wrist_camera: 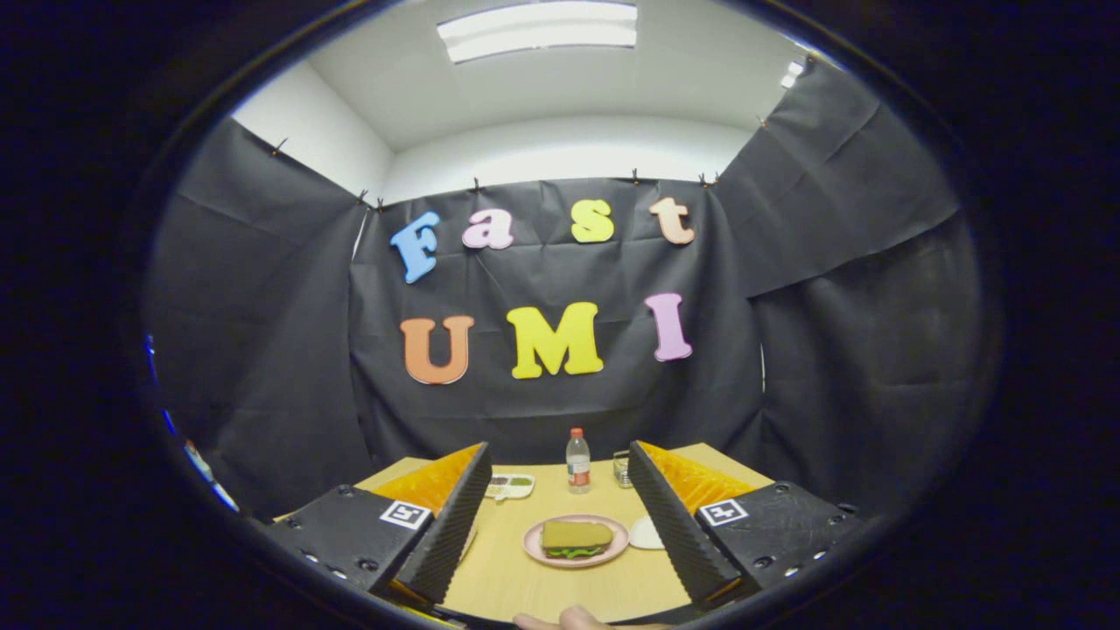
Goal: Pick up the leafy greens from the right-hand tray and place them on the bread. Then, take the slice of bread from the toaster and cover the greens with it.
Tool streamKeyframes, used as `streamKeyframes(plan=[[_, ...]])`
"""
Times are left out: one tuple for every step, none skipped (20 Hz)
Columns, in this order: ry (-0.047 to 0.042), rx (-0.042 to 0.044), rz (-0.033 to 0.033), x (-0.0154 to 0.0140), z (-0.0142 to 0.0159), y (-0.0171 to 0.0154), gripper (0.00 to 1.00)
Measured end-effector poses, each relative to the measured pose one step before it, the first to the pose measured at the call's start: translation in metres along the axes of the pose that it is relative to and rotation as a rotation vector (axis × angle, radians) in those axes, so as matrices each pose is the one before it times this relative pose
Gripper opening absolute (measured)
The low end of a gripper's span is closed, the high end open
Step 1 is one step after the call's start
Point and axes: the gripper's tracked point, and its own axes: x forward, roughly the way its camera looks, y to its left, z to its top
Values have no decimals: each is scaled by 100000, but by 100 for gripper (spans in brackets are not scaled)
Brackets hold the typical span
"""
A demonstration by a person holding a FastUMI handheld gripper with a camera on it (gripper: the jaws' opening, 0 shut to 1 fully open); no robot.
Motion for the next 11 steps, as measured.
streamKeyframes(plan=[[155,1253,244,-126,246,-150,95],[585,1051,114,-120,130,-401,95],[923,530,-22,202,-32,-219,95],[1494,-233,-286,286,-240,-425,95],[1793,-876,-18,284,-361,-222,95],[1540,-1147,645,374,-314,-108,95],[731,-1100,311,540,-169,55,95],[811,-1712,-71,363,-139,-176,95],[554,-1524,-93,387,-157,-112,95],[134,-1474,-110,371,-103,-92,95],[-405,-1564,-654,222,34,-138,95]])
